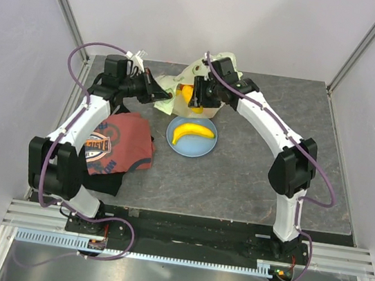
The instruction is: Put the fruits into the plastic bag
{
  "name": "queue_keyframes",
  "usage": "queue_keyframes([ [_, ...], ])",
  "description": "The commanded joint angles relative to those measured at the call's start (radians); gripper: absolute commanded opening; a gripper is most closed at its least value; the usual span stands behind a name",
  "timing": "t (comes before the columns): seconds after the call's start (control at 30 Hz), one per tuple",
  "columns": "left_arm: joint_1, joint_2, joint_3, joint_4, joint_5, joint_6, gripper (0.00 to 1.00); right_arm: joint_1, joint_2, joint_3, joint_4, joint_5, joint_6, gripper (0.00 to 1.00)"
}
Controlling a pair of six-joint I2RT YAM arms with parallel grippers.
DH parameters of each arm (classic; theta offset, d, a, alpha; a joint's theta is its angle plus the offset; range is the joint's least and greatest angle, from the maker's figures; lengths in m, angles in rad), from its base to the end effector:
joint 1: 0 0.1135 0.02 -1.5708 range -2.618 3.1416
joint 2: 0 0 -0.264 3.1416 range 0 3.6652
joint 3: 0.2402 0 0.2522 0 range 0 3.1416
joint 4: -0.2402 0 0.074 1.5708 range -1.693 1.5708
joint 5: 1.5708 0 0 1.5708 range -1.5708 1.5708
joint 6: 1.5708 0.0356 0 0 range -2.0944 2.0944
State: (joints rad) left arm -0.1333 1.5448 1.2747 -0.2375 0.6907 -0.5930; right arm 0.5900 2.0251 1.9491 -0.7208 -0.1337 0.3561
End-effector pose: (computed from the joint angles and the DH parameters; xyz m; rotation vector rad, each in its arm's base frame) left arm 0.3477 -0.0695 0.3206 -0.0460 2.1551 -1.1498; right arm 0.3805 0.2605 0.3138 -0.3514 2.4196 0.5995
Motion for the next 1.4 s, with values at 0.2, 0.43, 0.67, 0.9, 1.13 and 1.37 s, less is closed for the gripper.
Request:
queue_keyframes([
  [0.2, -0.005, -0.054, -0.021, 0.009, 0.029, -0.002, 0.02, -0.098, 0.026, 0.079, 0.113, -0.06, 0.21, 0.0],
  [0.43, -0.005, -0.061, -0.032, 0.009, 0.064, 0.03, 0.02, -0.117, 0.118, 0.207, 0.145, 0.025, 0.334, 0.0],
  [0.67, -0.008, -0.072, -0.06, 0.007, 0.084, 0.041, 0.02, -0.107, 0.199, 0.31, 0.179, 0.128, 0.367, 0.0],
  [0.9, -0.008, -0.062, -0.031, 0.032, 0.073, 0.001, 0.01, -0.068, 0.207, 0.194, 0.144, 0.25, 0.233, 0.0],
  [1.13, -0.008, -0.028, -0.006, 0.046, 0.084, -0.018, 0.02, -0.035, 0.207, 0.09, 0.175, 0.204, 0.216, 0.04],
  [1.37, -0.008, -0.034, -0.015, 0.044, 0.079, -0.016, 0.02, -0.021, 0.241, 0.096, 0.169, 0.198, 0.216, 0.3],
])
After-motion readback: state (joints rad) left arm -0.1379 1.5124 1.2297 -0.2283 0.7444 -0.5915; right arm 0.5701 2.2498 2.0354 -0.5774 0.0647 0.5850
